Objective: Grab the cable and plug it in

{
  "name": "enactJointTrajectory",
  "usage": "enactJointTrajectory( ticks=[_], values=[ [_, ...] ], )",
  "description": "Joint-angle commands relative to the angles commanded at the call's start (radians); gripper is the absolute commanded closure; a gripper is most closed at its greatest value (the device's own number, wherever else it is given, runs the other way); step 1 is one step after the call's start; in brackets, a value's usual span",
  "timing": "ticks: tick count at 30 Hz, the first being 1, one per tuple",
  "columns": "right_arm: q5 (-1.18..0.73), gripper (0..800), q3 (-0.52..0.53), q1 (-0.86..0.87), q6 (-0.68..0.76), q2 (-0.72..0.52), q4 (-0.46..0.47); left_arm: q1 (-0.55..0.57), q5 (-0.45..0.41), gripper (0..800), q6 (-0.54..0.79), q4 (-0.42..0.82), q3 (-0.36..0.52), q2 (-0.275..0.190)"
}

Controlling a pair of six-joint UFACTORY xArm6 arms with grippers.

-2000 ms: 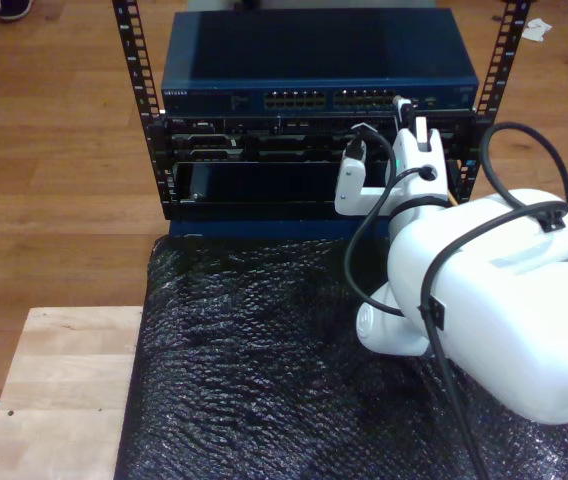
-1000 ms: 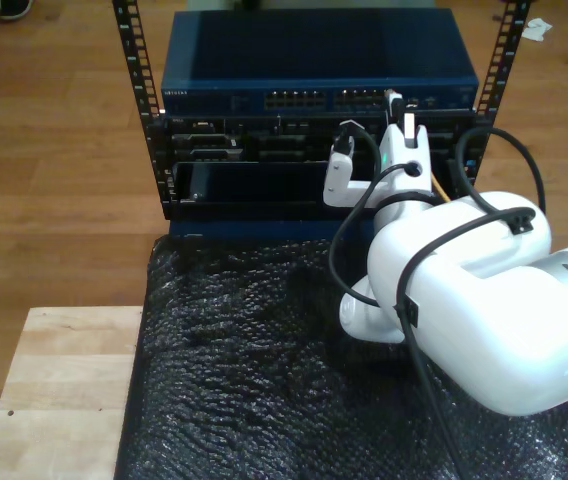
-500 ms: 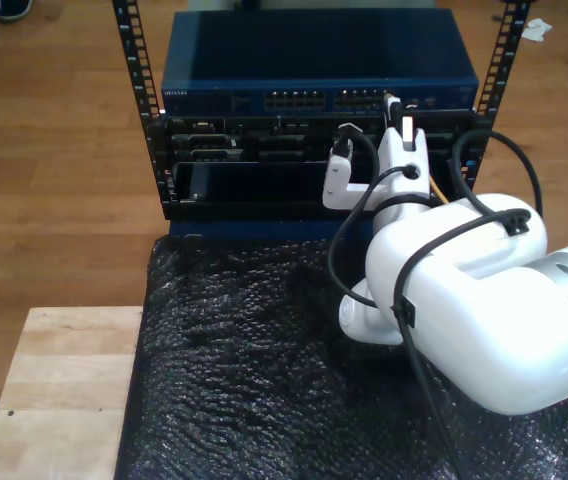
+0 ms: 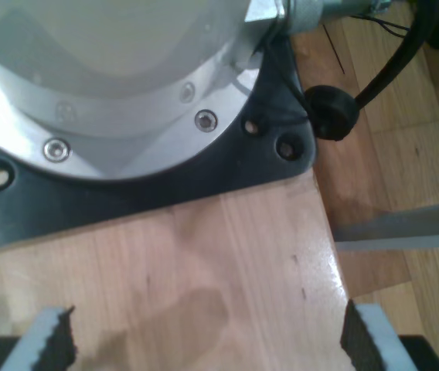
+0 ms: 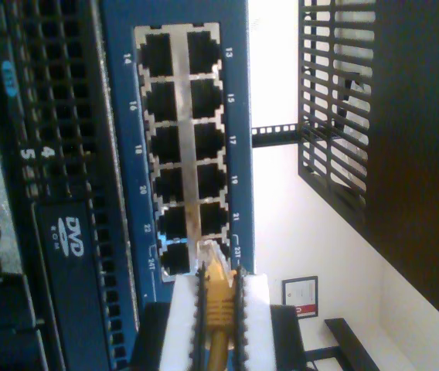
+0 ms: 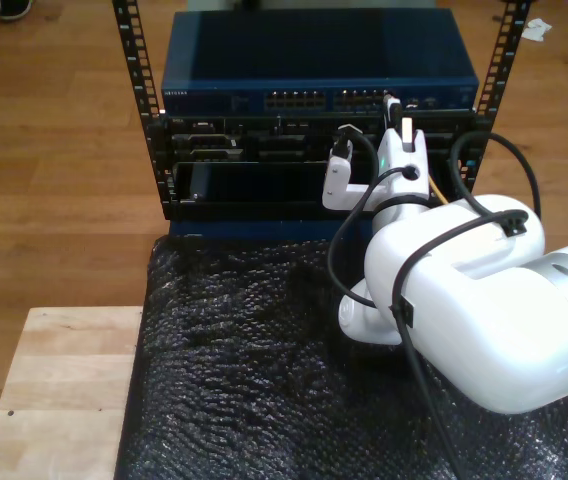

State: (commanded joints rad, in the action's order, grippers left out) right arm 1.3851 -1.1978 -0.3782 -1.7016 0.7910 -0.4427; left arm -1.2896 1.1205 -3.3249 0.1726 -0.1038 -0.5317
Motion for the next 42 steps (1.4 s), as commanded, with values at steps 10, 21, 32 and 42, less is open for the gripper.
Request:
enactJointTrajectory(
  ticks=[10,21,32,42],
  values=[
    [0.003,800,-0.015,0.000,-0.002,0.014,0.000,-0.002,0.000,0,0.000,0.000,0.000,0.000],
    [0.002,800,-0.034,0.003,-0.002,0.021,0.002,-0.002,0.000,0,0.000,0.000,0.000,0.000],
    [0.006,800,-0.025,0.009,0.002,0.021,0.000,-0.002,0.000,0,0.000,0.000,-0.002,0.000],
    [0.006,800,-0.032,0.008,0.000,0.018,0.000,-0.002,0.000,0,0.000,0.000,0.000,0.002]
  ],
)
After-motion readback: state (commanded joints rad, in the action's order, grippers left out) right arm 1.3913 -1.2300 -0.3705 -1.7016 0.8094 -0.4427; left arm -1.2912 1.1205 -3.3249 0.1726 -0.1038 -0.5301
